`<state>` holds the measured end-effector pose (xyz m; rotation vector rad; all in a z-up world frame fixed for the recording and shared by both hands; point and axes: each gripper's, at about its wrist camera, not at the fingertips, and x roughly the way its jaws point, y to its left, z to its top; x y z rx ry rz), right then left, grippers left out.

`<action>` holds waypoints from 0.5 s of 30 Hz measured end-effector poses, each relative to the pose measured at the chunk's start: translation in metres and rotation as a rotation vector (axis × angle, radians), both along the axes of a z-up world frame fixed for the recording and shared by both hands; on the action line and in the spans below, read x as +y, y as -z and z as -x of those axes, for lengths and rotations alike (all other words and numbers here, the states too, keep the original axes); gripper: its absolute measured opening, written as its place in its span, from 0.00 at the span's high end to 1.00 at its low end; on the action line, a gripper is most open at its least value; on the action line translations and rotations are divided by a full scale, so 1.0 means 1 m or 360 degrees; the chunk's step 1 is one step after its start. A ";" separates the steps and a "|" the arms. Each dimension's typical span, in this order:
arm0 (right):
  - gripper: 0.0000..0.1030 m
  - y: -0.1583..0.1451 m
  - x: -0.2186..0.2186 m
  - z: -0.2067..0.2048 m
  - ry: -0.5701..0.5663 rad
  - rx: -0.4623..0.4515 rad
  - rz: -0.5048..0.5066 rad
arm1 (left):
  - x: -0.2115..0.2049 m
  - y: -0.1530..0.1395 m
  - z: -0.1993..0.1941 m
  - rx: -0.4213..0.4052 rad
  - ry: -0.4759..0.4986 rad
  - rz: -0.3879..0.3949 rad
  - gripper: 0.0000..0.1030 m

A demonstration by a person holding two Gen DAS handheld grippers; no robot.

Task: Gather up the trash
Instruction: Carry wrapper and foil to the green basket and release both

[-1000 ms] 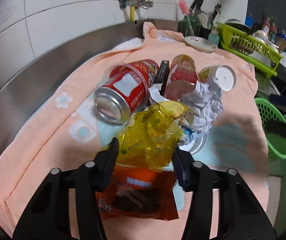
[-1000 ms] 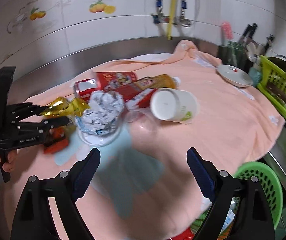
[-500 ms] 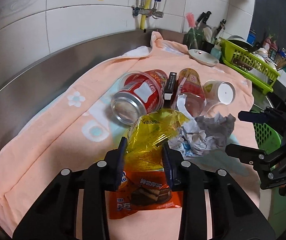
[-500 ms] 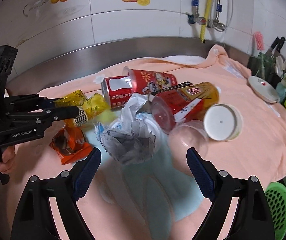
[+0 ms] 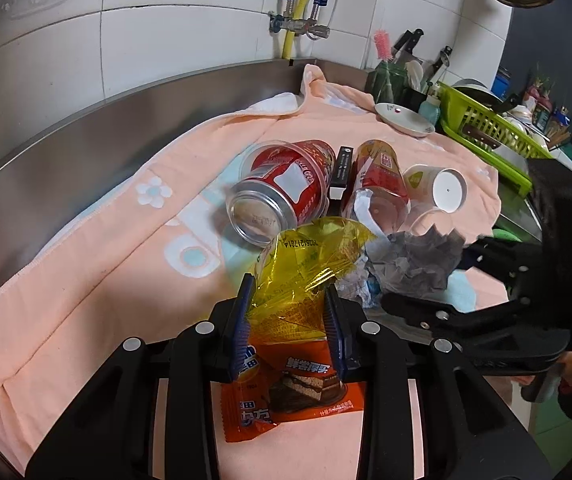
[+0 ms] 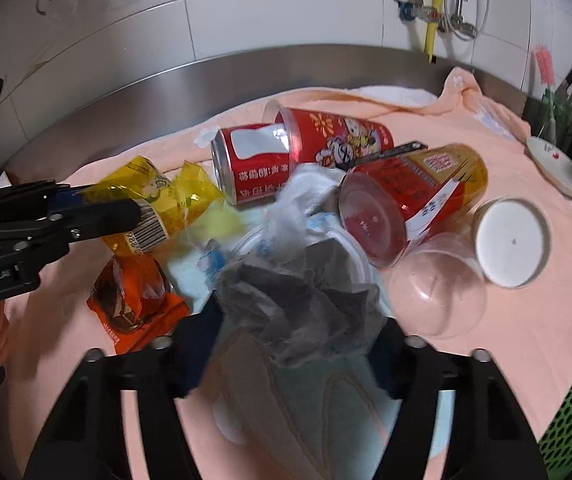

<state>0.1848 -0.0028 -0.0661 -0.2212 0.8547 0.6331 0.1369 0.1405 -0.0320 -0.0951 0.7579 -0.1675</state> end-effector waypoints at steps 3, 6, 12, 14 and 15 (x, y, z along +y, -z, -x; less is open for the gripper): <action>0.51 -0.002 -0.004 0.004 0.0006 -0.0019 -0.0025 | 0.000 -0.003 0.001 -0.0011 0.0004 -0.0007 0.69; 0.53 -0.010 -0.013 0.010 0.0022 -0.0052 -0.0049 | -0.002 -0.008 0.002 -0.0024 0.0004 0.0001 0.70; 0.54 -0.034 -0.043 0.029 0.0070 -0.0110 -0.0150 | -0.017 -0.024 0.006 -0.0071 0.0058 0.0024 0.70; 0.54 -0.041 -0.056 0.036 0.0101 -0.0135 -0.0162 | -0.028 -0.030 0.008 -0.0090 0.0095 0.0022 0.70; 0.54 -0.043 -0.065 0.039 0.0129 -0.0144 -0.0164 | -0.033 -0.033 0.009 -0.0100 0.0111 0.0021 0.70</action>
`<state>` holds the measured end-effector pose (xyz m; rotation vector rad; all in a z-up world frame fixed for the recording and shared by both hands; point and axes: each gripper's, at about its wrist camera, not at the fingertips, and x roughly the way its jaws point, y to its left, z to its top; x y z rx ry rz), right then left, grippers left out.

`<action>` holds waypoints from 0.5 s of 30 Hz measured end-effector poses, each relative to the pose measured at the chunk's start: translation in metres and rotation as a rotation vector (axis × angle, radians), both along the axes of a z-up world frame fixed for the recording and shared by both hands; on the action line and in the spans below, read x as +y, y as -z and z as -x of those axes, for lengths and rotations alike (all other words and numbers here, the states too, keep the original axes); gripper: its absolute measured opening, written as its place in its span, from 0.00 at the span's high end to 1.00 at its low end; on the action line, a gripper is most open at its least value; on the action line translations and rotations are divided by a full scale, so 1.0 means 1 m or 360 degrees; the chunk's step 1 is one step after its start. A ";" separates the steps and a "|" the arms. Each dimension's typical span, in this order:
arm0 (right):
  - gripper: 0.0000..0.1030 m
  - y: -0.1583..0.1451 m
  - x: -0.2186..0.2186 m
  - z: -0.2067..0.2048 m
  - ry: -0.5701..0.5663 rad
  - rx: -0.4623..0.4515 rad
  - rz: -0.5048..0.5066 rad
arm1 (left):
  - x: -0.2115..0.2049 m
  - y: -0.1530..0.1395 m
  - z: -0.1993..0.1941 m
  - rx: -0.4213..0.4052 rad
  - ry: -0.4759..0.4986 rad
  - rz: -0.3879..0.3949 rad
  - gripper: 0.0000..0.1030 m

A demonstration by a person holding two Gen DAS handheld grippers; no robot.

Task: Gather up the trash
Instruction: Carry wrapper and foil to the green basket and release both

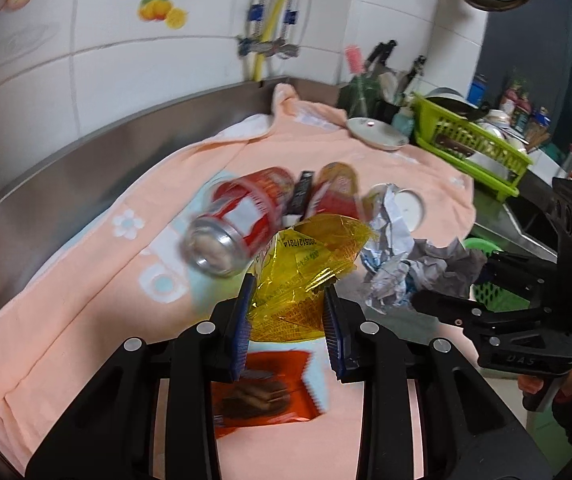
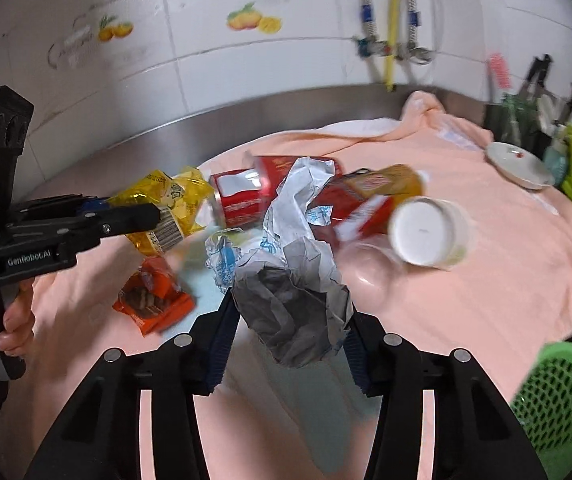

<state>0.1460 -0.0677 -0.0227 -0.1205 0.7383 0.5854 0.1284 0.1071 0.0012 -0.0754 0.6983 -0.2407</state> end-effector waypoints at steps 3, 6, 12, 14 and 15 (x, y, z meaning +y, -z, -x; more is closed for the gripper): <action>0.54 -0.002 -0.032 0.007 0.0100 0.0006 -0.0017 | -0.020 -0.008 0.002 -0.0031 0.0070 0.0015 0.70; 0.54 0.001 -0.070 0.014 0.0228 0.0009 0.0012 | -0.045 -0.014 0.003 -0.0056 0.0154 0.0021 0.70; 0.54 0.019 -0.151 0.021 0.0503 0.0067 0.0111 | -0.106 -0.019 0.002 -0.0068 0.0332 0.0044 0.70; 0.54 0.026 -0.175 0.022 0.0591 0.0070 0.0173 | -0.126 -0.019 0.000 -0.0062 0.0384 0.0048 0.70; 0.54 0.030 -0.185 0.025 0.0619 0.0078 0.0190 | -0.138 -0.019 -0.001 -0.0056 0.0416 0.0053 0.70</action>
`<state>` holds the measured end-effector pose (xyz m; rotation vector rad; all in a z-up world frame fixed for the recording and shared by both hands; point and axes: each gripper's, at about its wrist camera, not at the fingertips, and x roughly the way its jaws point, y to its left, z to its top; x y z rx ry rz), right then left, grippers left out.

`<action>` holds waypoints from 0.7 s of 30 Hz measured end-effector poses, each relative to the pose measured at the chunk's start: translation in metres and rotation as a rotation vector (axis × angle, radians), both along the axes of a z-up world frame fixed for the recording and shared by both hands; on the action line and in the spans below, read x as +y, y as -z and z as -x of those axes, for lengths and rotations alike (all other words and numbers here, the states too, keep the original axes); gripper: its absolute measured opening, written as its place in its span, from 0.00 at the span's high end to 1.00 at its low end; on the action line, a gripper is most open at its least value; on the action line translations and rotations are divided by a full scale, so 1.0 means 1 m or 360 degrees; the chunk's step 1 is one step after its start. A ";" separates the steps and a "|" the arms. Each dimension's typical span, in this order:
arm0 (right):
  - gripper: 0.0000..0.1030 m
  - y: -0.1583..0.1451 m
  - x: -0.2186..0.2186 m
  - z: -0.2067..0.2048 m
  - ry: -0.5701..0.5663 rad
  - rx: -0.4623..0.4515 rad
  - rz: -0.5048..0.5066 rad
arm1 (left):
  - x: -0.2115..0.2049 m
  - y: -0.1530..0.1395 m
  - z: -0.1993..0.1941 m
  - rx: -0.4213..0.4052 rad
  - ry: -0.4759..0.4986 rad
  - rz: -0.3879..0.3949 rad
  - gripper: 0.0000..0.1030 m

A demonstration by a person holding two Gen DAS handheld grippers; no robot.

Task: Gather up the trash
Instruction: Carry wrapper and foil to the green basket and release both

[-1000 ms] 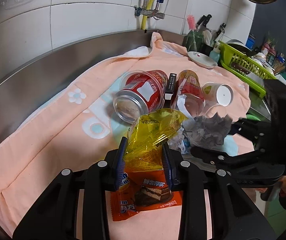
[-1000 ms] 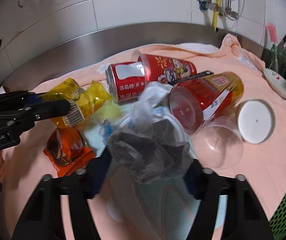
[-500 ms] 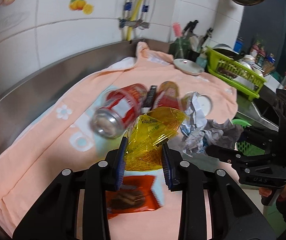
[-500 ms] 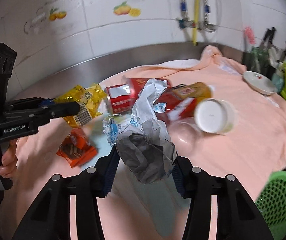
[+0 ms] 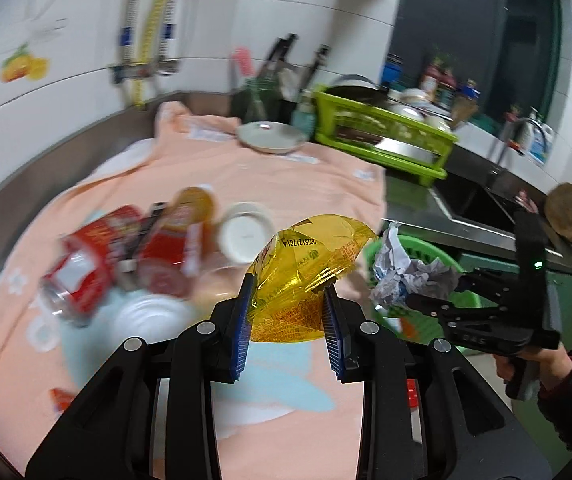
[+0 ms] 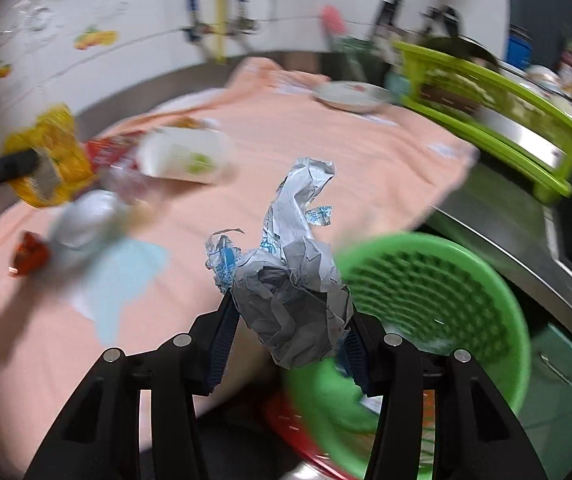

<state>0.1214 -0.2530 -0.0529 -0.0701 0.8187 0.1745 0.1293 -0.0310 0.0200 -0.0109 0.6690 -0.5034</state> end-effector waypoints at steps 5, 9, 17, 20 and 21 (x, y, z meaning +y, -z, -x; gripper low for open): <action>0.54 0.022 -0.056 -0.001 0.0177 0.0076 0.0014 | -0.056 0.005 -0.006 0.0030 0.0142 -0.0003 0.70; 0.52 0.037 -0.087 0.000 0.0260 0.0122 -0.0015 | -0.104 0.017 -0.013 0.0073 0.0248 -0.0035 0.70; 0.34 0.046 -0.128 0.010 0.0381 0.0120 -0.0060 | -0.175 0.050 -0.026 0.0198 0.0389 -0.0104 0.69; 0.32 0.044 -0.136 0.014 0.0402 0.0111 -0.0072 | -0.196 0.063 -0.030 0.0248 0.0425 -0.0129 0.69; 0.32 0.043 -0.140 0.016 0.0414 0.0103 -0.0073 | -0.203 0.068 -0.032 0.0265 0.0433 -0.0144 0.69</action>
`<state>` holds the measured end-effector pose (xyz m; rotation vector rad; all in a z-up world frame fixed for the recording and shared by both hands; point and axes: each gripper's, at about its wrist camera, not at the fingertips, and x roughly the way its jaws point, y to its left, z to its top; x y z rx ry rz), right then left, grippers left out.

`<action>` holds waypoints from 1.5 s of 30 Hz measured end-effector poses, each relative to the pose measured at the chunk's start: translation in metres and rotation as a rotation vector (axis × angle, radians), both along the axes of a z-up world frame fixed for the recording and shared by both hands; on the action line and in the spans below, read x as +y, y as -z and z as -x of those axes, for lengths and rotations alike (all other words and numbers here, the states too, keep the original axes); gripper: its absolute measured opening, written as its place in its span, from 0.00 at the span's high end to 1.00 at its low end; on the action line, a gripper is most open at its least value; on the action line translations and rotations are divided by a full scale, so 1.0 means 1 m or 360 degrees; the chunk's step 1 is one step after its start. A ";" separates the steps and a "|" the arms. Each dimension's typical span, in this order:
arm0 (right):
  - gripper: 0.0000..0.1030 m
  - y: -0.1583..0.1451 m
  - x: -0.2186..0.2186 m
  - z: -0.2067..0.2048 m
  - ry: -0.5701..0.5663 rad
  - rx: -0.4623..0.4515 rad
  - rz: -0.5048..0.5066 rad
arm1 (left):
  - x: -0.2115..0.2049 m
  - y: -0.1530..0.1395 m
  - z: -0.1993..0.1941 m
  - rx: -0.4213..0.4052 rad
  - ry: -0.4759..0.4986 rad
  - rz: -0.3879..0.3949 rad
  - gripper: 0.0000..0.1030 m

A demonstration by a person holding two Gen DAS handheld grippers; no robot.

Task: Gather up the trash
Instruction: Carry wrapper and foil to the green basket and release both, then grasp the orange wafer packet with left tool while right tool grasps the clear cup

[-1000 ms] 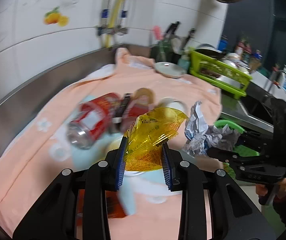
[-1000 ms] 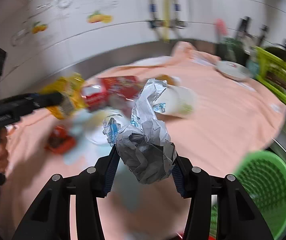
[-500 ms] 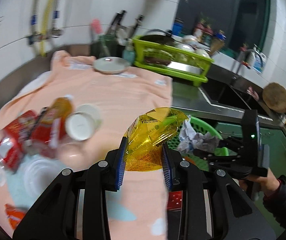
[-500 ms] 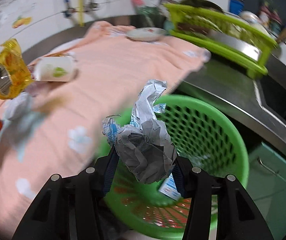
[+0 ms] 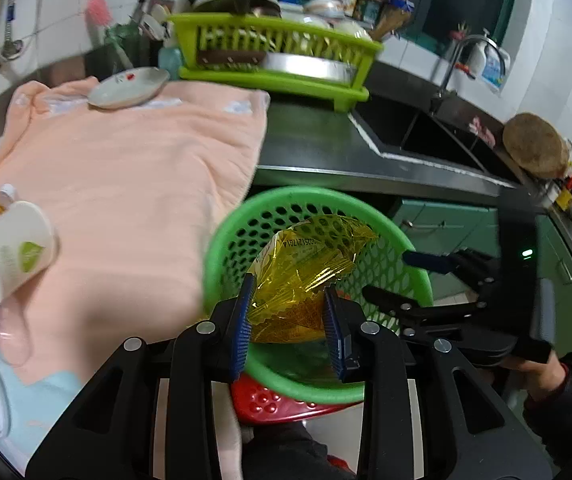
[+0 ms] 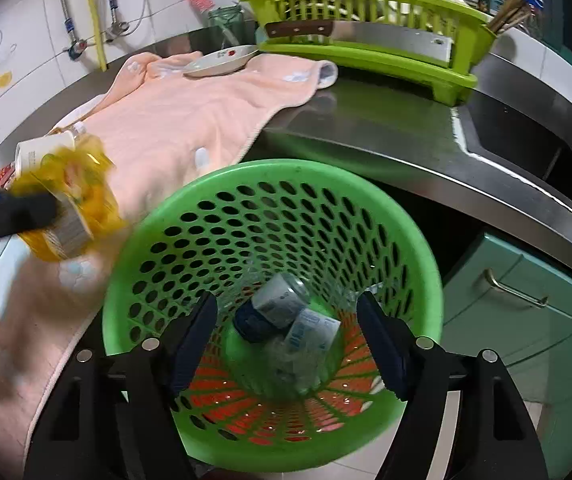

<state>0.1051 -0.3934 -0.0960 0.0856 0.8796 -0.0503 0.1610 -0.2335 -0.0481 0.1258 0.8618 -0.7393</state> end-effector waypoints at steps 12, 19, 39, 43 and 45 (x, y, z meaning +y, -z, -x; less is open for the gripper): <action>0.27 -0.019 -0.024 0.020 0.0076 -0.0091 -0.0017 | -0.029 0.028 -0.001 0.0109 0.0034 -0.0036 0.48; 0.27 -0.029 -0.020 0.027 0.0066 -0.0125 -0.0008 | -0.022 0.020 0.003 0.0076 0.0007 -0.0016 0.37; 0.22 -0.065 0.090 0.019 -0.0299 -0.0243 -0.0015 | 0.143 -0.034 0.038 -0.0156 -0.0494 0.0029 0.37; 0.20 -0.069 0.114 0.012 -0.0375 -0.0255 -0.0028 | 0.193 -0.033 0.040 -0.0177 -0.0679 -0.0003 0.37; 0.19 -0.071 0.126 0.009 -0.0412 -0.0261 -0.0034 | 0.223 -0.034 0.041 -0.0178 -0.0782 -0.0017 0.37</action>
